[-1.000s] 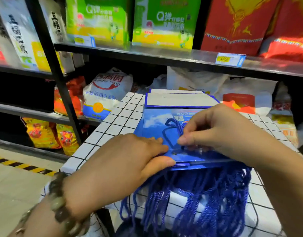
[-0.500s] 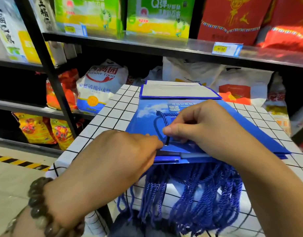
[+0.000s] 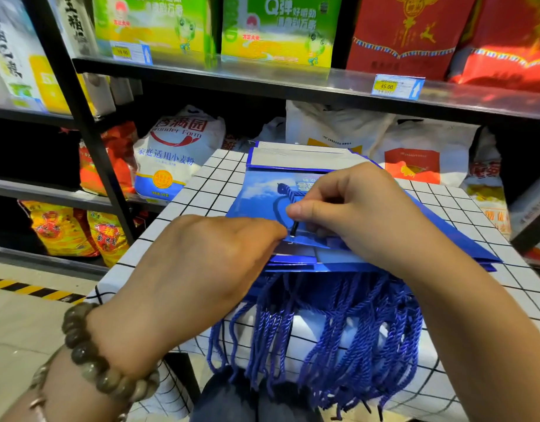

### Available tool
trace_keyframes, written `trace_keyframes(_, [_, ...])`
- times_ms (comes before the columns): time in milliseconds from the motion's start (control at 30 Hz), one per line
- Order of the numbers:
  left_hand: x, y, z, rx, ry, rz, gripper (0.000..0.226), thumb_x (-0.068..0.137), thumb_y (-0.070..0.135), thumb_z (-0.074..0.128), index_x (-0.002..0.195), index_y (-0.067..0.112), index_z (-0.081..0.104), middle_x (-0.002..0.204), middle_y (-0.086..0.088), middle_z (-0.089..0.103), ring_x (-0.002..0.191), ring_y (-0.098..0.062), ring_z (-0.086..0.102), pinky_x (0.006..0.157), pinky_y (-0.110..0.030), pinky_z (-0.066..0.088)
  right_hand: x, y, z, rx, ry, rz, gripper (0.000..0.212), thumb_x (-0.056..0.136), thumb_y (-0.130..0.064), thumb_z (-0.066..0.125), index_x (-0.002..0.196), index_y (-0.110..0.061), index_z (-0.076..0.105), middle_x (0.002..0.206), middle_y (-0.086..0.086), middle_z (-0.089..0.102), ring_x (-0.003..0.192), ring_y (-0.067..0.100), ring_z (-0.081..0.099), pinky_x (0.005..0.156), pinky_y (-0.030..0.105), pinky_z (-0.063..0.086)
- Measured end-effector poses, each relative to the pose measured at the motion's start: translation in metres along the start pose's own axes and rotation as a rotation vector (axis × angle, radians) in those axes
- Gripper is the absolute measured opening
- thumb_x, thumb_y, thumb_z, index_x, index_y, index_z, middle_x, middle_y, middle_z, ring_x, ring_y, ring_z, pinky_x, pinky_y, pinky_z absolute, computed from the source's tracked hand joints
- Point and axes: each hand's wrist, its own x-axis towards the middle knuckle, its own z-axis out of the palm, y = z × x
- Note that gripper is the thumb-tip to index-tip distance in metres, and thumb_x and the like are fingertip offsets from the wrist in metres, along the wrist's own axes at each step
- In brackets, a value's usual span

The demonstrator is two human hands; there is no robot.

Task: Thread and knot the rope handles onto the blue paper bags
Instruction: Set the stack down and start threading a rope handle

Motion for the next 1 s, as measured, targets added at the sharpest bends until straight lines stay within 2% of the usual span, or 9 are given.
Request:
trace_keyframes(200, [0.000,-0.001,0.002,0.034,-0.013,0.038,0.010,0.084,0.017,0.050,0.090,0.014,0.057,0.063,-0.005,0.068,0.047,-0.026,0.062,0.036,-0.031,0.046,-0.002,0.000,0.000,-0.116,-0.063,-0.067,0.024,0.077,-0.033,0.067,0.059,-0.017,0.064,0.060,0.005,0.063,0.051,0.007,0.044,0.056,0.027,0.039])
trace_keyframes(333, [0.004,-0.006,0.003,-0.046,0.010,-0.063,0.009,0.086,0.026,0.046,0.092,0.024,0.052,0.062,0.003,0.066,0.051,-0.021,0.058,0.042,-0.032,0.043,-0.002,0.000,-0.002,-0.355,-0.146,-0.217,0.027,0.090,-0.032,0.051,0.070,-0.018,0.061,0.070,-0.001,0.055,0.072,0.017,0.052,0.073,0.039,0.044])
trace_keyframes(400, [0.008,-0.007,0.001,-0.144,0.022,-0.168,0.009,0.084,0.030,0.044,0.091,0.027,0.050,0.067,0.009,0.064,0.058,-0.015,0.058,0.052,-0.028,0.043,-0.004,-0.004,-0.010,-0.210,-0.288,-0.216,0.021,0.084,-0.028,0.046,0.075,-0.016,0.060,0.079,-0.001,0.054,0.081,0.015,0.052,0.081,0.030,0.041])
trace_keyframes(467, [0.014,-0.008,0.001,-0.222,0.016,-0.260,0.010,0.082,0.031,0.041,0.089,0.028,0.046,0.077,0.011,0.065,0.069,-0.016,0.062,0.059,-0.034,0.049,-0.004,-0.006,-0.019,-0.197,-0.406,-0.193,0.019,0.076,-0.021,0.046,0.087,-0.022,0.061,0.086,-0.005,0.053,0.080,0.003,0.049,0.075,0.012,0.035])
trace_keyframes(500, [0.017,-0.008,0.001,-0.223,0.023,-0.272,0.008,0.081,0.029,0.041,0.088,0.027,0.045,0.083,0.008,0.066,0.073,-0.020,0.064,0.059,-0.036,0.051,-0.003,-0.005,-0.021,-0.281,-0.428,-0.214,0.020,0.078,-0.016,0.049,0.092,-0.020,0.062,0.087,-0.007,0.052,0.078,0.000,0.047,0.072,0.010,0.033])
trace_keyframes(633, [0.021,-0.005,0.004,-0.133,0.052,-0.295,0.014,0.077,0.017,0.048,0.083,0.022,0.059,0.091,0.000,0.067,0.079,-0.028,0.063,0.064,-0.040,0.052,0.006,0.000,-0.014,-0.529,-0.331,-0.307,0.012,0.089,-0.005,0.048,0.090,-0.009,0.059,0.085,-0.003,0.050,0.085,0.014,0.045,0.078,0.028,0.034])
trace_keyframes(767, [0.023,0.006,0.004,0.009,0.057,-0.431,0.016,0.073,0.030,0.057,0.076,0.018,0.067,0.086,-0.001,0.069,0.078,-0.027,0.066,0.063,-0.040,0.054,0.010,0.003,-0.009,-0.545,-0.279,-0.298,0.022,0.091,-0.013,0.047,0.108,-0.014,0.062,0.103,0.004,0.058,0.099,0.024,0.052,0.086,0.040,0.040])
trace_keyframes(900, [0.027,0.013,0.000,0.091,0.126,-0.443,0.017,0.073,0.035,0.062,0.071,0.019,0.068,0.088,0.000,0.068,0.074,-0.027,0.065,0.056,-0.036,0.051,0.015,0.003,-0.007,-0.526,-0.237,-0.288,0.017,0.091,-0.017,0.050,0.101,-0.014,0.063,0.095,0.006,0.060,0.091,0.026,0.053,0.080,0.043,0.044])
trace_keyframes(1000, [0.034,0.015,0.002,0.291,-0.117,-0.513,0.039,0.081,0.055,0.053,0.079,0.021,0.072,0.088,0.000,0.067,0.082,-0.026,0.060,0.059,-0.031,0.038,0.016,0.002,-0.007,-0.507,-0.234,-0.284,0.019,0.092,-0.027,0.050,0.096,-0.015,0.064,0.091,0.007,0.061,0.088,0.027,0.054,0.078,0.045,0.045])
